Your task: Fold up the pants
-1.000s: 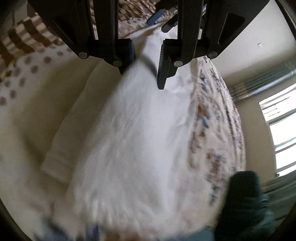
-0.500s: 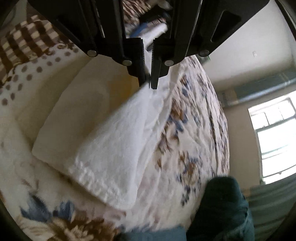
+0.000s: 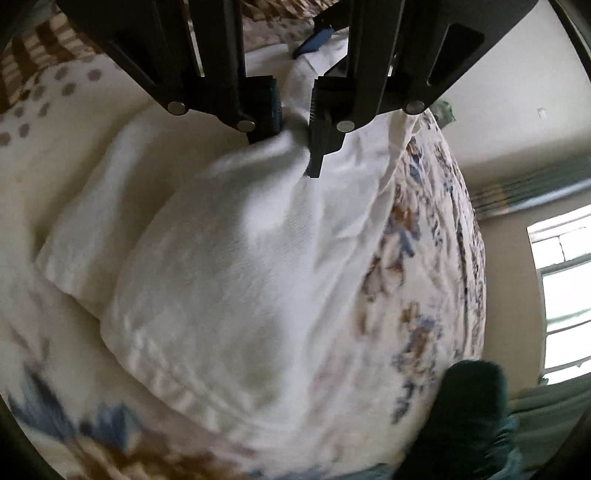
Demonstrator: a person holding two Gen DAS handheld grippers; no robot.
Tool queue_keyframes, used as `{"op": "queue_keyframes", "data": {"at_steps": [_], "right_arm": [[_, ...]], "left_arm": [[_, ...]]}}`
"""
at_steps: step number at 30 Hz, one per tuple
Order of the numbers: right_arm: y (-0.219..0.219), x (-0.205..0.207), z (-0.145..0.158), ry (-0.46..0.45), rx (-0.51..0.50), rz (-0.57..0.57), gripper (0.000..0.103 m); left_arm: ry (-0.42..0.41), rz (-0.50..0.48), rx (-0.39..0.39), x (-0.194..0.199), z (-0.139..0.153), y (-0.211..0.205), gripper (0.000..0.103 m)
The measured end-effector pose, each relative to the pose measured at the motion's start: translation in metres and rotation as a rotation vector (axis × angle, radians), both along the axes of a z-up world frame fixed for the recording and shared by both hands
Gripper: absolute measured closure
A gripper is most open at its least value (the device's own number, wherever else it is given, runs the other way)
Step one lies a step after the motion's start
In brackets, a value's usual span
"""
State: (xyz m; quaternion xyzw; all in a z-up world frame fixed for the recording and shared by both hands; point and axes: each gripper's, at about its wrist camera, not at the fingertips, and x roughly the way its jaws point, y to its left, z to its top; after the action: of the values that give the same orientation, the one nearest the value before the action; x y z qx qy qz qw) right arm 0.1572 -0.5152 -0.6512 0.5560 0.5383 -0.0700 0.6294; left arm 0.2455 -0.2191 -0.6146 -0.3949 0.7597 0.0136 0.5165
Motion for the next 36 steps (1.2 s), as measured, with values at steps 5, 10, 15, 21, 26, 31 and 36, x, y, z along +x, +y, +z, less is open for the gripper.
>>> {"op": "queue_keyframes", "data": {"at_steps": [5, 10, 15, 21, 26, 31, 36], "right_arm": [[0.001, -0.004, 0.020, -0.029, 0.016, -0.020, 0.095], [0.002, -0.005, 0.033, -0.038, 0.025, -0.022, 0.096], [0.003, -0.016, 0.057, -0.040, -0.027, -0.017, 0.096], [0.003, -0.046, 0.048, 0.055, -0.041, 0.026, 0.096], [-0.001, -0.049, -0.003, 0.182, -0.057, 0.144, 0.063], [0.003, -0.055, 0.023, 0.300, -0.391, 0.370, 0.021], [0.032, -0.056, -0.026, 0.485, -0.602, 0.660, 0.017]], "left_arm": [[-0.049, -0.004, 0.064, 0.001, 0.013, 0.003, 0.078], [-0.151, -0.004, 0.105, 0.009, 0.041, 0.008, 0.094], [-0.185, -0.009, 0.081, 0.002, 0.073, 0.011, 0.094], [-0.124, -0.090, 0.085, -0.024, 0.058, 0.011, 0.094], [0.052, -0.170, 0.102, -0.026, -0.012, 0.011, 0.073], [-0.112, -0.464, 0.300, -0.025, 0.027, -0.004, 0.029], [-0.188, -0.742, 0.492, -0.040, -0.005, -0.023, 0.020]]}}
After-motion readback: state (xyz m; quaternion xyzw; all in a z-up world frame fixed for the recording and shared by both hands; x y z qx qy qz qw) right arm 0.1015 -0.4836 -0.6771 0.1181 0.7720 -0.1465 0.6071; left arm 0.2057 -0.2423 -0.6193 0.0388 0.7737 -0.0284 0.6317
